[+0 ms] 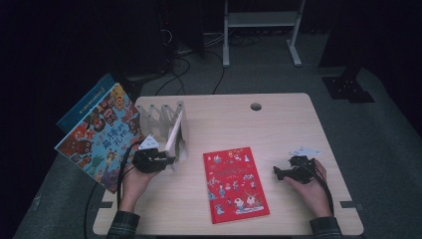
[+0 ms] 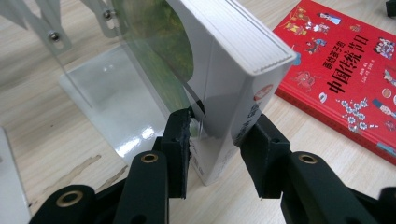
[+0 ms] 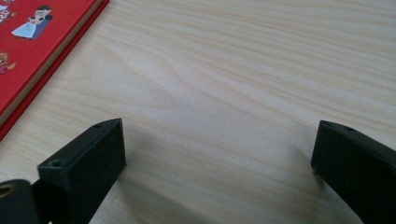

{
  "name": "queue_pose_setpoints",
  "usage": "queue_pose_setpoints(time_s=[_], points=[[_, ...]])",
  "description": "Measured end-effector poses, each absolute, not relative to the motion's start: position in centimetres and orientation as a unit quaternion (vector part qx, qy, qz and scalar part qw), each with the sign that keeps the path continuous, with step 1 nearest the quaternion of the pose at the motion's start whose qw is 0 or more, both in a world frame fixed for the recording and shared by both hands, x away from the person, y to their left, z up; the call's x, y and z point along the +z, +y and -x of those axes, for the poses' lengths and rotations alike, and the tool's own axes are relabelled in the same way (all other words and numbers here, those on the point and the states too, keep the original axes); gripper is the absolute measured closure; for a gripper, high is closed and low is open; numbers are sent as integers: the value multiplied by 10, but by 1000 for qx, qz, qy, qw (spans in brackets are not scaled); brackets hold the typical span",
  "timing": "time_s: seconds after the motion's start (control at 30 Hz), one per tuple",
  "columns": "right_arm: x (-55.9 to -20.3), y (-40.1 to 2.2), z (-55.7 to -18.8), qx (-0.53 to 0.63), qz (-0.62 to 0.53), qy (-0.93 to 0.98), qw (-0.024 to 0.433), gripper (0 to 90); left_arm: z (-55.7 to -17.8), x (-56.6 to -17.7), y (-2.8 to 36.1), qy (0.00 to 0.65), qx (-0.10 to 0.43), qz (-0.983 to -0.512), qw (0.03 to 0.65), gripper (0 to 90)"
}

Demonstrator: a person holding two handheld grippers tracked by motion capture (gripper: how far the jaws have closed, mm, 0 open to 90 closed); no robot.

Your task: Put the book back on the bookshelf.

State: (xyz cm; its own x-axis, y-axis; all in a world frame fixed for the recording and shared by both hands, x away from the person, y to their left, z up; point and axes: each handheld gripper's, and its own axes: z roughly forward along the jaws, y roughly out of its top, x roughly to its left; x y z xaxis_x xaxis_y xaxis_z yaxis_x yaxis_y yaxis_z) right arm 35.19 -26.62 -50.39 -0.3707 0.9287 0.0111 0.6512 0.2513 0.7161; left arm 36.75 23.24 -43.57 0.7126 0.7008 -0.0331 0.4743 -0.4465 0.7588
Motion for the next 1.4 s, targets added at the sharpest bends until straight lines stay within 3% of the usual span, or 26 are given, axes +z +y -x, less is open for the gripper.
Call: queue_pose_setpoints(time_s=[0.47, 0.6, 0.7, 0.83, 1.1, 1.4], points=[[-504, -265, -351, 325, -517, 762, 214, 27, -368, -439, 225, 343, 135, -837, 404, 553], [-501, -266, -349, 329, -518, 759, 217, 174, -367, -439, 225, 336, 137, -842, 400, 470], [-497, -267, -347, 326, -519, 761, 213, 336, -364, -438, 226, 333, 141, -842, 400, 355], [-492, -269, -346, 324, -521, 765, 197, 450, -359, -438, 230, 324, 147, -845, 399, 256], [-477, -256, -347, 355, -512, 765, 162, 496, -347, -436, 236, 318, 142, -848, 400, 115], [-474, -226, -355, 361, -490, 785, 119, 517, -335, -438, 238, 308, 131, -856, 394, 75]])
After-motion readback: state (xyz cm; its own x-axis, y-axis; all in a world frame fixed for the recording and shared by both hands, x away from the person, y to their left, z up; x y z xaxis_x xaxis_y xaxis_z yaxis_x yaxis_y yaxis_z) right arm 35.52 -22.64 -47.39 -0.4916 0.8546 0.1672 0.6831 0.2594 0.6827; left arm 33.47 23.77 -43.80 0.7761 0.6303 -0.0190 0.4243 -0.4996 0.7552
